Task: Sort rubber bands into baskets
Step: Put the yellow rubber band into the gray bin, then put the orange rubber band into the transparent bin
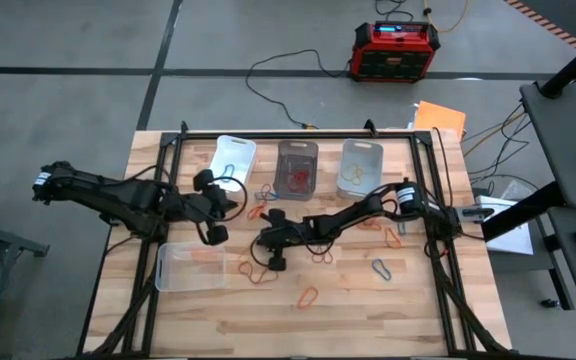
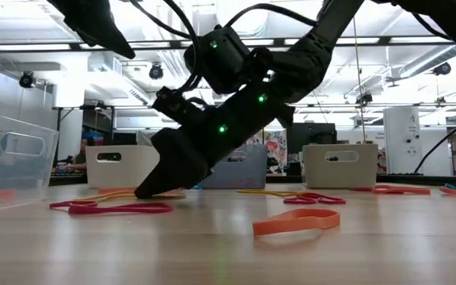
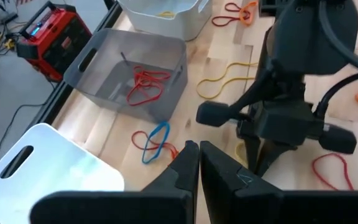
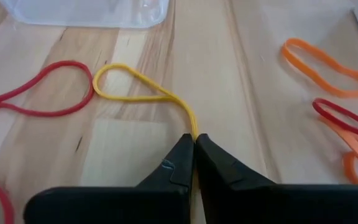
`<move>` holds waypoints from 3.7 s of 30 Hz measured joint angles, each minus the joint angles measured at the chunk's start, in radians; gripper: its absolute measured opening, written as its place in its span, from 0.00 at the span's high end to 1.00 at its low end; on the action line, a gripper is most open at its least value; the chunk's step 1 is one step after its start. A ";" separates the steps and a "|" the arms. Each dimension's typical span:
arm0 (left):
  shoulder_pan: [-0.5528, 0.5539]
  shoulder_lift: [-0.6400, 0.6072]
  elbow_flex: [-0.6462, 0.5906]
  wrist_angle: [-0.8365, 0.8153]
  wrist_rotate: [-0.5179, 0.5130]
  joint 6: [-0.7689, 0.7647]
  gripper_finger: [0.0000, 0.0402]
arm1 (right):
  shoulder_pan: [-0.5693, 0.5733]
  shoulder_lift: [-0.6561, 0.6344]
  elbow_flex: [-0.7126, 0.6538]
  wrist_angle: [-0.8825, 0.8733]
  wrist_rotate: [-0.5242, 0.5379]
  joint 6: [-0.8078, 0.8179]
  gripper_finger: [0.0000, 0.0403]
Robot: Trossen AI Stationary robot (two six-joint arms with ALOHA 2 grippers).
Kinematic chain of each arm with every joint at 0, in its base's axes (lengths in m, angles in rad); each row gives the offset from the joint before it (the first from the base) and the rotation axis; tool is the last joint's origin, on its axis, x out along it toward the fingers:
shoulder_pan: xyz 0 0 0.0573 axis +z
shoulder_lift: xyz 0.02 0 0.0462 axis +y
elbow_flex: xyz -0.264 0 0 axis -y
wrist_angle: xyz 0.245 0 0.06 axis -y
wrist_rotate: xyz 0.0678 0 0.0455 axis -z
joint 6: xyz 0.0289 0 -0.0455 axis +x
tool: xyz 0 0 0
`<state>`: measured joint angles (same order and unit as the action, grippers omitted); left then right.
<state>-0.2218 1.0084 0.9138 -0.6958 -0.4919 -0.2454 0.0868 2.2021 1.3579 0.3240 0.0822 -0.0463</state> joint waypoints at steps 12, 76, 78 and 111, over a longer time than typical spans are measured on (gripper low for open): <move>0.000 -0.009 0.000 -0.008 -0.022 0.029 1.00 | 0.051 -0.118 -0.021 0.003 -0.002 0.008 0.98; 0.000 0.026 -0.061 0.169 -0.022 0.107 1.00 | -0.364 -0.915 -0.385 -0.977 0.759 0.555 0.98; 0.000 0.031 -0.061 0.169 -0.022 0.108 1.00 | -0.379 -0.916 -0.385 -0.977 0.749 0.570 0.98; 0.000 0.038 -0.070 0.184 -0.021 0.015 1.00 | -0.178 -0.919 -0.312 -0.931 0.591 0.557 0.63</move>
<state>-0.2214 1.0466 0.8436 -0.5117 -0.5127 -0.2303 -0.0910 1.2831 1.0461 -0.6071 0.6735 0.5103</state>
